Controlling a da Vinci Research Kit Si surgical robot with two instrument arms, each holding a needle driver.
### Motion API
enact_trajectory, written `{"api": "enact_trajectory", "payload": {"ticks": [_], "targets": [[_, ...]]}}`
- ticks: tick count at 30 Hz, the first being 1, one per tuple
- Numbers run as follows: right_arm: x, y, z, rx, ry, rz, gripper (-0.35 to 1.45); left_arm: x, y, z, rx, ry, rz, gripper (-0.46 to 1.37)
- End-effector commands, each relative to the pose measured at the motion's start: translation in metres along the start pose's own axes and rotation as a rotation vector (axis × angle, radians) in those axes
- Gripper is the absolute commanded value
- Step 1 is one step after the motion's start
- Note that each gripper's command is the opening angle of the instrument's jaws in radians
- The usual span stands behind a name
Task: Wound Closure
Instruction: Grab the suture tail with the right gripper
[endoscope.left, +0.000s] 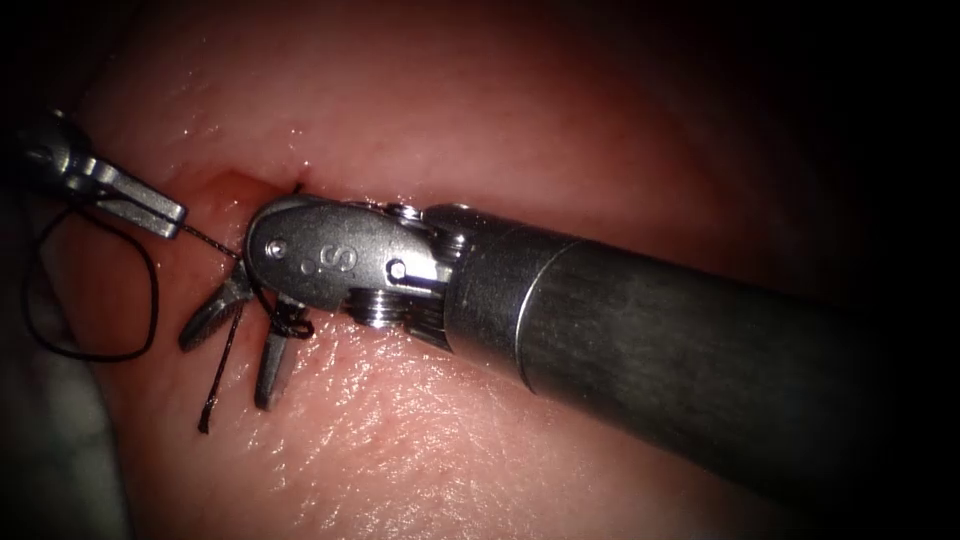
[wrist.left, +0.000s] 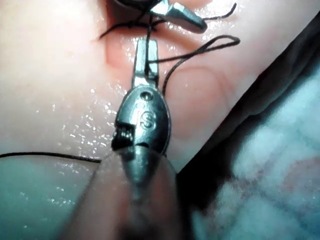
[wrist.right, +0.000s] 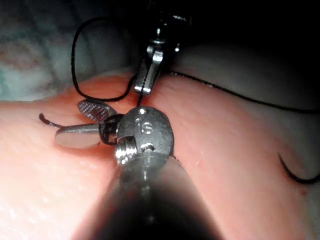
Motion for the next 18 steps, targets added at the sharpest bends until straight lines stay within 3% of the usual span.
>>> {"api": "enact_trajectory", "payload": {"ticks": [1, 12, 18], "targets": [[0.0000, 0.0001, 0.0002, 0.018, -0.020, -0.004, 0.97, 0.0000, 0.0000, -0.0001, 0.001, -0.001, 0.000, -0.35], [-0.0004, 0.0009, 0.0026, 0.078, -0.059, -0.024, 0.95, -0.0003, 0.0007, -0.0009, 0.005, 0.004, 0.005, -0.35], [-0.0009, 0.0007, 0.0036, 0.139, -0.149, -0.045, 0.88, -0.0004, 0.0011, -0.0013, 0.005, 0.004, 0.013, -0.35]]}}
